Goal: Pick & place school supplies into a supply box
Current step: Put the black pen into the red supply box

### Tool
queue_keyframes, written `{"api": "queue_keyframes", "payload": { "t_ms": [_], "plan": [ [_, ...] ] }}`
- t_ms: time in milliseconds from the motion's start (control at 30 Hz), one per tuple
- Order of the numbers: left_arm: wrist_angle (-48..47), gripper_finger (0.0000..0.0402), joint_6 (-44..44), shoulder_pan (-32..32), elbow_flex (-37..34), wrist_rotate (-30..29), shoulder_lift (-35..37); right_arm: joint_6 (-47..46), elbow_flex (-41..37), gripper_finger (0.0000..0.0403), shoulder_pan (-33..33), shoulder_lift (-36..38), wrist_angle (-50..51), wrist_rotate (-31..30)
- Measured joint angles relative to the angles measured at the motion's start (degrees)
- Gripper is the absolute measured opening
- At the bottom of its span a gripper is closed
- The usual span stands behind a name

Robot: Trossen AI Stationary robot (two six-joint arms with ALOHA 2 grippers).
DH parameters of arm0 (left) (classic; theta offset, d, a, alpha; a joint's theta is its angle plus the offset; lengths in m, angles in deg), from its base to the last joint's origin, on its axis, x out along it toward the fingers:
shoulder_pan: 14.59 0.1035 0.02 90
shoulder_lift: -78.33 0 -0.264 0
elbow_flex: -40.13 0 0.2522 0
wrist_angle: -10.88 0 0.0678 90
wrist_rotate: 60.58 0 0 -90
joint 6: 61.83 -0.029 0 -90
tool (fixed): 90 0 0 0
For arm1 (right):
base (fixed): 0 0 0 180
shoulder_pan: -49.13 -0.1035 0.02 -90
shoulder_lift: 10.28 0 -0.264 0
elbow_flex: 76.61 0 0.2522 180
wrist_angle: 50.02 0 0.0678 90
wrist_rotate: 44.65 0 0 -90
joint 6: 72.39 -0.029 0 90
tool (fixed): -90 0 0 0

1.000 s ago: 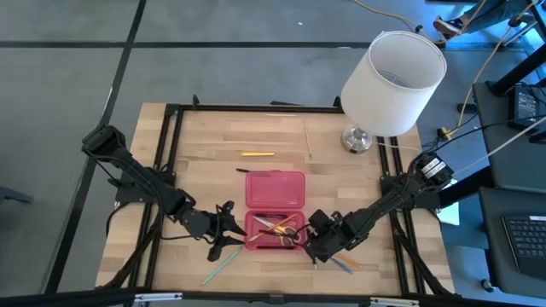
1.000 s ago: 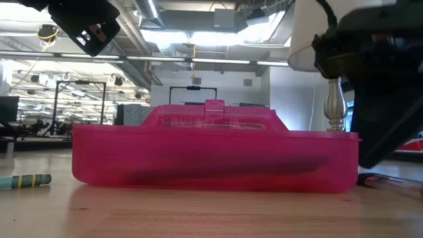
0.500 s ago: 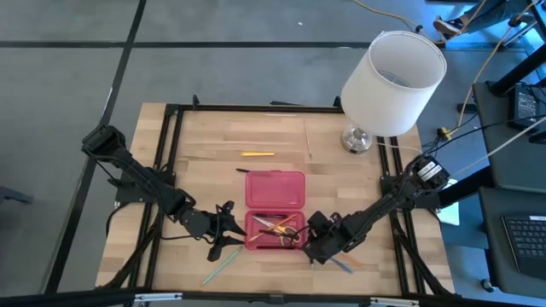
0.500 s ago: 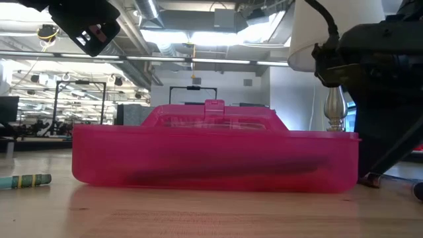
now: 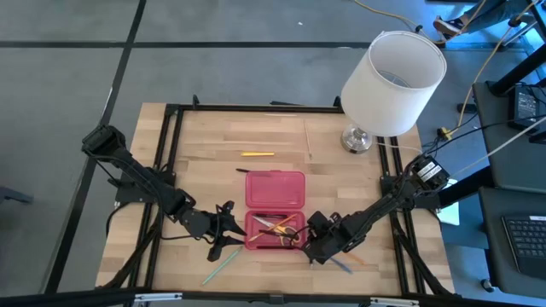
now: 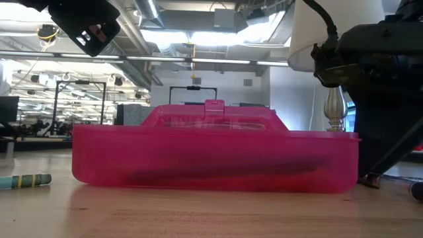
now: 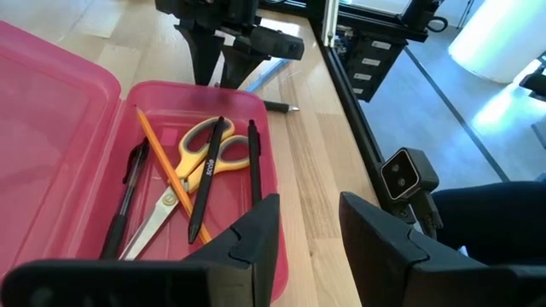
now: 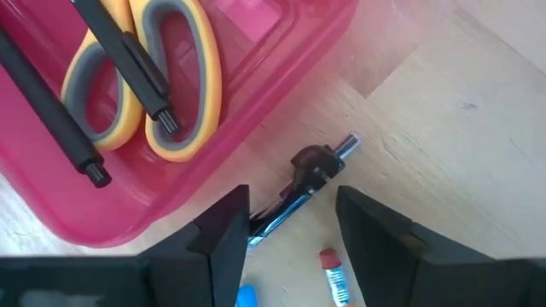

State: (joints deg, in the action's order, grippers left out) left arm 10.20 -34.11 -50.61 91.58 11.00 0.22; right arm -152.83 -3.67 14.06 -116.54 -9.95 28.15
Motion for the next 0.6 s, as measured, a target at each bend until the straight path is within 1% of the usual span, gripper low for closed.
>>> {"api": "queue_keyframes", "payload": {
  "t_ms": [300, 600],
  "plan": [
    [0.0, 0.0116, 0.0, -0.01, 0.0, 0.0, 0.01, 0.0, 0.06, 0.0177, 0.04, -0.04, 1.41, 0.81],
    [0.0, 0.0116, 0.0, 0.02, 0.0, 0.0, 0.01, -0.01, 0.02, 0.0122, 0.07, -0.05, 2.66, 1.56]
  ]
}}
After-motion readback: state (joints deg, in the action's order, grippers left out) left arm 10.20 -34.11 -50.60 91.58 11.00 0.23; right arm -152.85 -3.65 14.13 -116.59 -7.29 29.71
